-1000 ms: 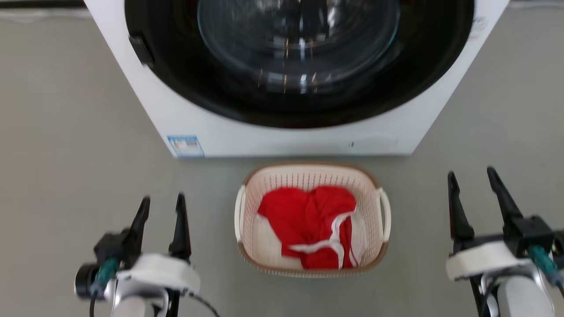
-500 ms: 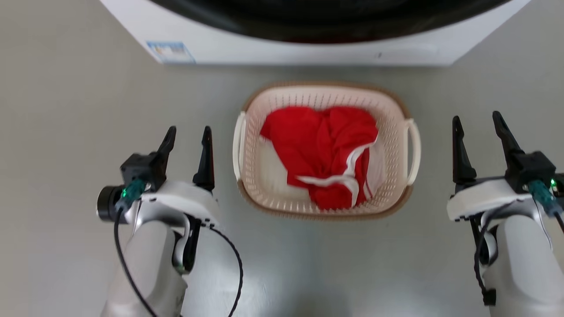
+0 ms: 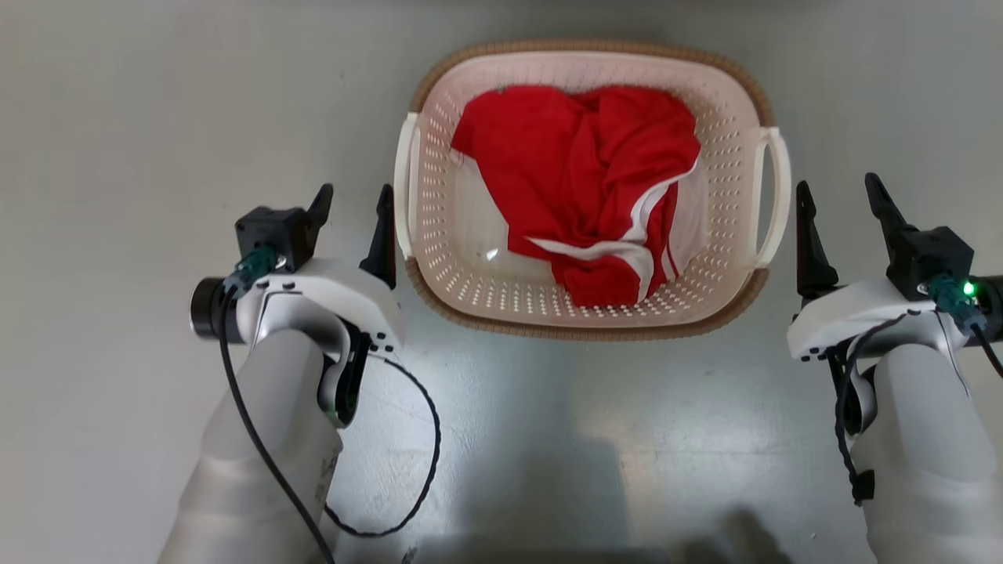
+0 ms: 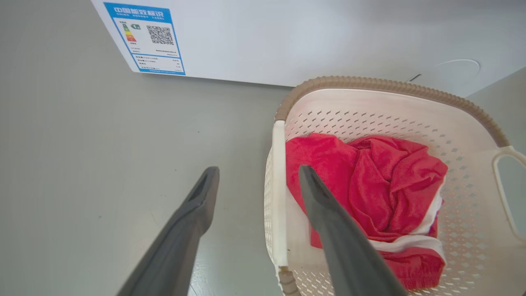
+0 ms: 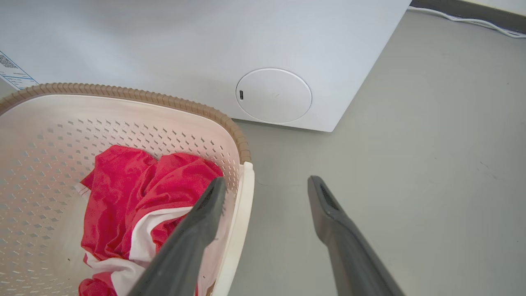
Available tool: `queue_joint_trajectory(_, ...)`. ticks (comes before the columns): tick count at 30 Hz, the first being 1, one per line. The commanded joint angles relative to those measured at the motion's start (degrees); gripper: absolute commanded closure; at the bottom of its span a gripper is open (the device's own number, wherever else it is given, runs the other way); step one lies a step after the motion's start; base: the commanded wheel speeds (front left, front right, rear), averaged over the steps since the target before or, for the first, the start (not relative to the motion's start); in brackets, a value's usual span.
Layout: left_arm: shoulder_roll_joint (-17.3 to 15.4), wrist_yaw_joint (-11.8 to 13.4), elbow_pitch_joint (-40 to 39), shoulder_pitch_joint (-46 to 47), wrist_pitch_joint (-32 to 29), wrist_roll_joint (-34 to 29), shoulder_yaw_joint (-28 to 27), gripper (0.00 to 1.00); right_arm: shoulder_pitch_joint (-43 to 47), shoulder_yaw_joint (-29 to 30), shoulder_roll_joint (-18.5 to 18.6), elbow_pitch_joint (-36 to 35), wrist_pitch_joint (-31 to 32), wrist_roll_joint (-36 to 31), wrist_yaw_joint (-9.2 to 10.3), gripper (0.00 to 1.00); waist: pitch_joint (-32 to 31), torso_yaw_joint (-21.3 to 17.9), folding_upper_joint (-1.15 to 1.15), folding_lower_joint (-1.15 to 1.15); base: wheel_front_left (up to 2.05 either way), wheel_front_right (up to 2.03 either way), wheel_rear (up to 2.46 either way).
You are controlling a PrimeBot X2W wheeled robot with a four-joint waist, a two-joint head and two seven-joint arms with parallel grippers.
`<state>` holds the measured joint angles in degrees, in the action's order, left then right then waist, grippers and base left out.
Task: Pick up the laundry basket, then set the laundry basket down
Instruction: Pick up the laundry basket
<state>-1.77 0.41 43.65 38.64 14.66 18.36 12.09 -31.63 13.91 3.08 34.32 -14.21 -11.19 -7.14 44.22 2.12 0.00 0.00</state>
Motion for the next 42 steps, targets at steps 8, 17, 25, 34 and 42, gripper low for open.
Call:
queue_joint_trajectory(8, -1.10, -1.39, 2.65, 4.71, 0.34, 1.58, 0.87, 0.00, -1.87, -0.71, -0.21, 1.22, -0.79, -0.89, -0.35, 0.00, 5.19, 0.16, 0.00, 0.00, 0.00, 0.00, 0.00)
queue_joint_trajectory(17, -1.10, -0.96, 4.23, 7.65, 0.34, 2.29, 2.90, 0.00, -3.21, -1.72, -0.21, 2.14, -0.79, 0.66, -0.35, 0.00, 7.93, -0.38, 0.00, 0.00, 0.00, 0.00, 0.00)
queue_joint_trajectory(25, -1.10, 0.26, 5.53, 10.04, 0.34, 3.40, 5.75, 0.00, -5.01, -2.00, -0.21, 3.39, -0.79, 0.48, -0.35, 0.00, 10.71, 0.03, 0.00, 0.00, 0.00, 0.00, 0.00)
queue_joint_trajectory(34, -1.10, 1.16, 6.40, 11.41, 0.34, 4.84, 8.53, 0.00, -6.63, -3.00, -0.21, 4.57, -0.79, 1.18, -0.35, 0.00, 12.27, 0.03, 0.00, 0.00, 0.00, 0.00, 0.00)
queue_joint_trajectory(42, -1.10, 1.30, 6.96, 12.44, 0.34, 5.50, 10.22, 0.00, -7.78, -4.03, -0.21, 5.45, -0.79, 1.90, -0.35, 0.00, 13.07, 0.00, 0.00, 0.00, 0.00, 0.00, 0.00)
